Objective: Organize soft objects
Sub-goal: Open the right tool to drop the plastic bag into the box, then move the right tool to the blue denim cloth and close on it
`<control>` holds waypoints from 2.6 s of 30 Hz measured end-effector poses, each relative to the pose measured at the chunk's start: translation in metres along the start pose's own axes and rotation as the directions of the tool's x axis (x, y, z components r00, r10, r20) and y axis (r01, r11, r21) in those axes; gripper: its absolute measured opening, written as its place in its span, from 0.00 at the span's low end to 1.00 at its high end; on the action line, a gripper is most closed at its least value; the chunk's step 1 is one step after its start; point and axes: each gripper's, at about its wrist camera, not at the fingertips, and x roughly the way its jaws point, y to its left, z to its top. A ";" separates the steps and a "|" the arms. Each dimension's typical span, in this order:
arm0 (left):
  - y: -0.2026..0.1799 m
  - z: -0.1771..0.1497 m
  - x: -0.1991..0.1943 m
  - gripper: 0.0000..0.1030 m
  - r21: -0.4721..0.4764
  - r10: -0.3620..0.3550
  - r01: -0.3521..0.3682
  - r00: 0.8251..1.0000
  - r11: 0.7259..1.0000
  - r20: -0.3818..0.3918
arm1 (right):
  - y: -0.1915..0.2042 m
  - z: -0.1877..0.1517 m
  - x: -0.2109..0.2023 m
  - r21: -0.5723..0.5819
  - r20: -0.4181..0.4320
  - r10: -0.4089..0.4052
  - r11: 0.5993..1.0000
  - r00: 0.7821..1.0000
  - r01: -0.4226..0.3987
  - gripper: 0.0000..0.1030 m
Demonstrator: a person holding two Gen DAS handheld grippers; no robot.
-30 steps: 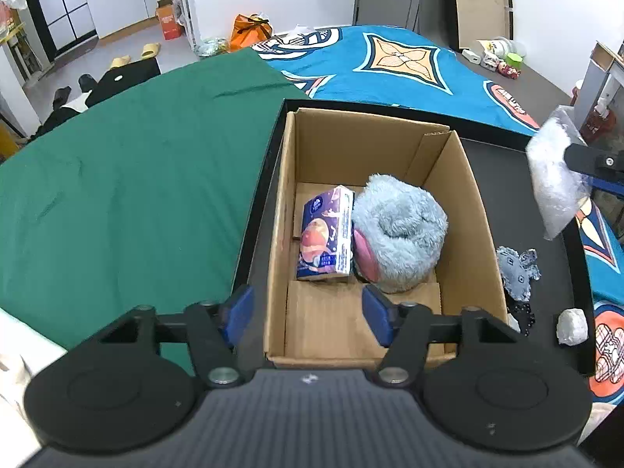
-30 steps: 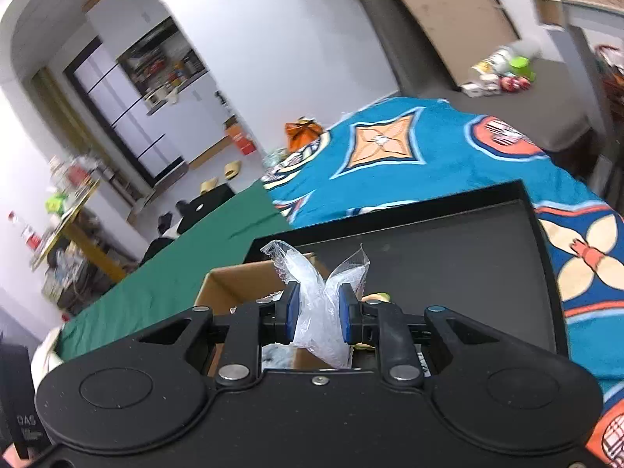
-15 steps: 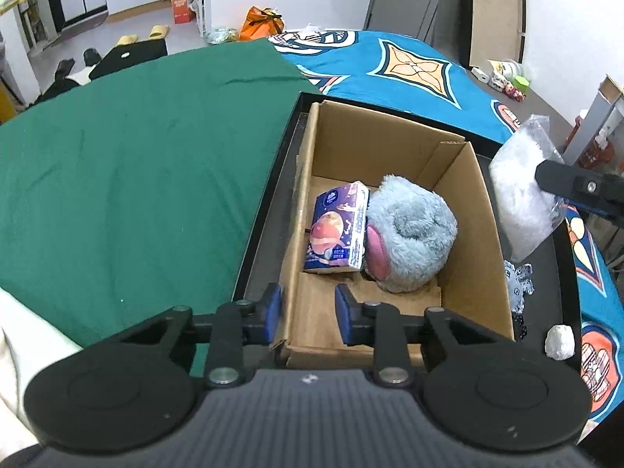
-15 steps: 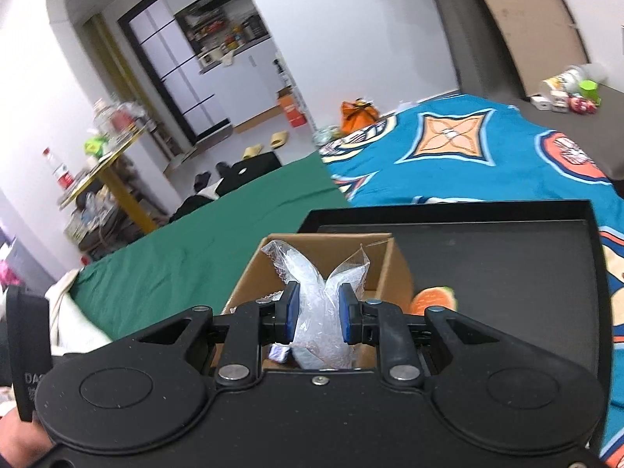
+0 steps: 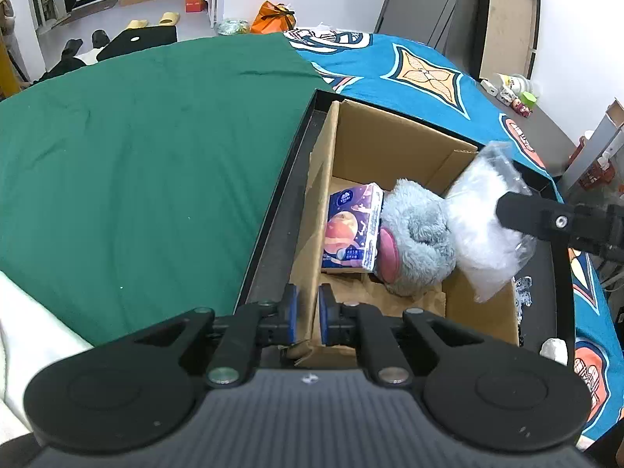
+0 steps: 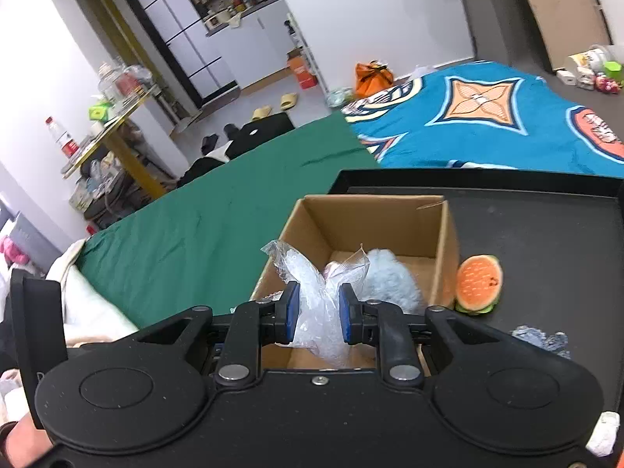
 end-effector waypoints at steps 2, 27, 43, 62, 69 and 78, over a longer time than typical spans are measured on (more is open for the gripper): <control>0.000 0.000 -0.001 0.10 0.001 -0.001 0.001 1.000 1.000 0.003 | 0.005 -0.002 0.003 -0.015 -0.010 0.006 1.000 1.000 -0.006 0.21; 0.000 0.001 -0.002 0.19 -0.001 -0.008 0.008 1.000 1.000 0.011 | -0.043 0.004 -0.014 0.211 -0.031 0.046 0.977 0.998 -0.039 0.40; -0.016 0.002 -0.002 0.64 0.059 0.054 -0.056 0.998 0.997 0.036 | -0.086 0.014 -0.014 0.121 -0.198 -0.100 0.985 0.975 0.126 0.51; -0.037 0.009 0.010 0.78 0.076 0.094 -0.094 0.996 0.993 0.009 | -0.137 -0.011 0.029 0.110 -0.352 -0.167 0.970 0.921 0.218 0.46; -0.045 0.010 0.014 0.81 0.088 0.116 -0.116 0.993 0.989 0.006 | -0.143 -0.016 0.042 0.073 -0.384 -0.207 0.965 0.900 0.254 0.41; -0.048 0.008 0.022 0.81 0.091 0.126 -0.124 0.992 0.988 -0.013 | -0.137 -0.026 0.060 -0.036 -0.414 -0.279 0.956 0.866 0.291 0.41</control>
